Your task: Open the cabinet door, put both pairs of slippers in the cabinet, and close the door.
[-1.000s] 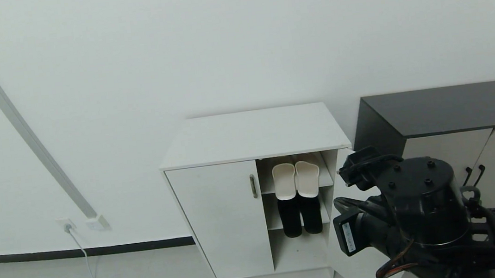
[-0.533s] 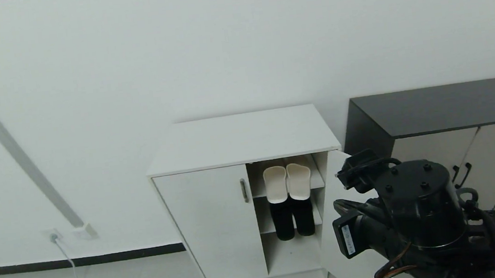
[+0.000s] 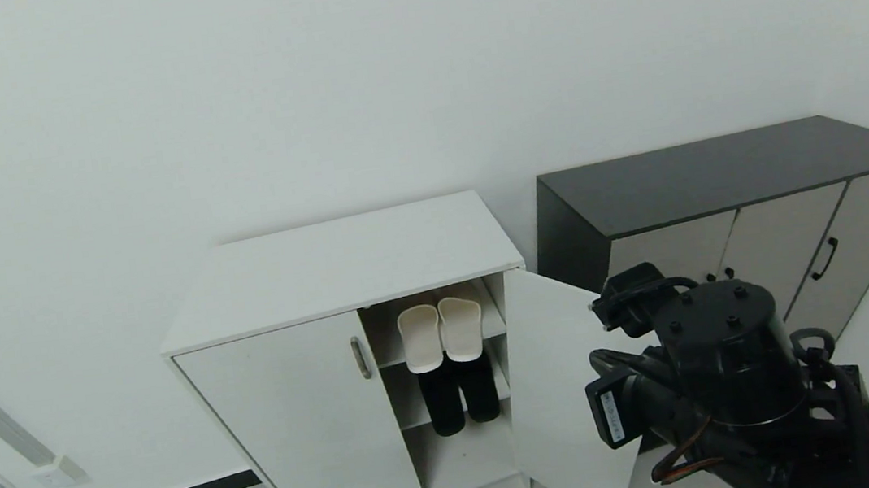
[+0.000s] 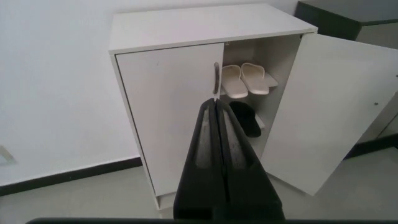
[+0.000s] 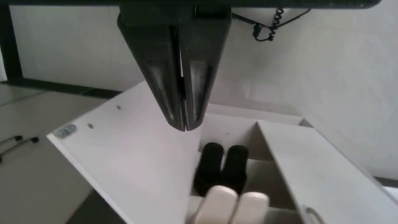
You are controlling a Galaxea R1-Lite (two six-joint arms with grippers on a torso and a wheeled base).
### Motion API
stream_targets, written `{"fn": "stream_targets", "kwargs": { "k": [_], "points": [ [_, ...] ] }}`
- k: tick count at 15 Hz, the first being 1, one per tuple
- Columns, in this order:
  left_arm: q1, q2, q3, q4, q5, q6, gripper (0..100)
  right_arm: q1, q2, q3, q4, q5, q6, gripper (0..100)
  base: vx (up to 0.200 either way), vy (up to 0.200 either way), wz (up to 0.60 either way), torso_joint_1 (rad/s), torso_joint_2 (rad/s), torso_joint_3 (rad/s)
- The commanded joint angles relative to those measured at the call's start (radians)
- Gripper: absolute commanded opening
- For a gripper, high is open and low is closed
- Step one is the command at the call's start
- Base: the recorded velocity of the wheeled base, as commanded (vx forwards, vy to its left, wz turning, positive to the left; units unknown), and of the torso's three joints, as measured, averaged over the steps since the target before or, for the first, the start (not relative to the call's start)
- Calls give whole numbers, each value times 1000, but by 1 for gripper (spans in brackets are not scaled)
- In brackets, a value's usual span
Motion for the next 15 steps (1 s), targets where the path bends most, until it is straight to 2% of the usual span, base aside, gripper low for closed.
{"fn": "stream_targets", "kwargs": {
  "k": [1,2,6,8,10,15],
  "points": [
    [0,1,0,0,0,0,0,-4,3,2,0,0,0,0,0,0,0,0,0,0],
    [0,1,0,0,0,0,0,-13,3,0,0,0,0,0,0,0,0,0,0,0],
    [0,1,0,0,0,0,0,-41,3,0,-2,0,-1,0,-200,0,0,6,7,0],
    [0,1,0,0,0,3,0,-65,3,0,-4,0,0,0,0,0,0,0,0,0],
    [0,1,0,0,0,3,0,-130,23,-24,-11,21,-1,0,0,0,0,0,0,0],
    [0,1,0,0,-2,8,0,-403,233,-293,0,201,-20,0,0,0,0,0,0,0]
  ]
}}
